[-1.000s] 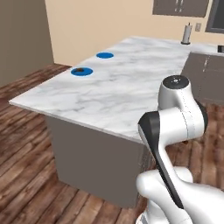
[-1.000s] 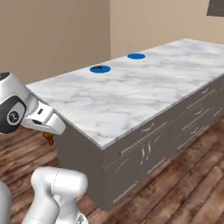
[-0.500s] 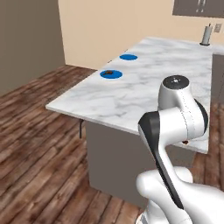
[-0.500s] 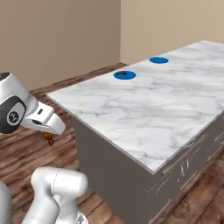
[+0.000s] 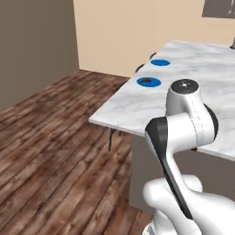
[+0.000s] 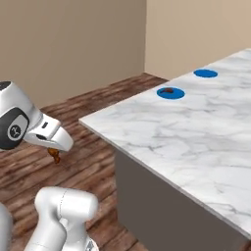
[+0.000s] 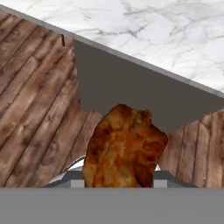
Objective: Take the chicken drumsticks from the pan and place one on each plate on the dining counter.
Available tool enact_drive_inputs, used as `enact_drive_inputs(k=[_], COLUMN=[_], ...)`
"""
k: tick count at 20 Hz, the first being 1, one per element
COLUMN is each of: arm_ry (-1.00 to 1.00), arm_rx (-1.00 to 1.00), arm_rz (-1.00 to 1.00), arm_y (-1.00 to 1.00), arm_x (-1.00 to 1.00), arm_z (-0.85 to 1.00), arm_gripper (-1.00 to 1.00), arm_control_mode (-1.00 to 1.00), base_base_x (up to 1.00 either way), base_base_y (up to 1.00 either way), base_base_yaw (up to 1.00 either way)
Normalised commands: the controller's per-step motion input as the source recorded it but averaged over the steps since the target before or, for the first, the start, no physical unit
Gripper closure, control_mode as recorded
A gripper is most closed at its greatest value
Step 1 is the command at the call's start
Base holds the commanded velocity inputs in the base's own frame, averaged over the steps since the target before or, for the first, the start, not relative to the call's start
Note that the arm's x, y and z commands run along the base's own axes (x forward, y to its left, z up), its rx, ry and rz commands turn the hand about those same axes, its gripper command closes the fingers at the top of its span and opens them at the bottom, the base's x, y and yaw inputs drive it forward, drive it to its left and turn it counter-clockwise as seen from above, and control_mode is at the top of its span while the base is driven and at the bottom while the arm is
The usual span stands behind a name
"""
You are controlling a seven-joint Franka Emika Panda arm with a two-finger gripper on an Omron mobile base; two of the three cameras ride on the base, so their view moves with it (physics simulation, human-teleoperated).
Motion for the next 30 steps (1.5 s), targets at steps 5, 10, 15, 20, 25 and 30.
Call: enact_drive_inputs(k=[5, 10, 15, 20, 25, 30], arm_ry=[0.00, 0.00, 0.00, 0.00, 0.00, 0.00], arm_rx=[0.00, 0.00, 0.00, 0.00, 0.00, 0.00], arm_rz=[0.00, 0.00, 0.00, 0.00, 0.00, 0.00], arm_y=[0.00, 0.00, 0.00, 0.00, 0.00, 0.00], arm_x=[0.00, 0.00, 0.00, 0.00, 0.00, 0.00], arm_z=[0.00, 0.00, 0.00, 0.00, 0.00, 0.00], arm_gripper=[1.00, 1.00, 1.00, 1.00, 1.00, 1.00], arm_control_mode=[1.00, 1.00, 1.00, 1.00, 1.00, 1.00], base_base_x=[0.41, 0.47, 0.49, 0.48, 0.43, 0.43], base_base_y=[1.00, 0.91, 0.78, 0.81, 0.95, 1.00], base_base_yaw=[-0.15, -0.32, -0.46, -0.43, -0.28, -0.22])
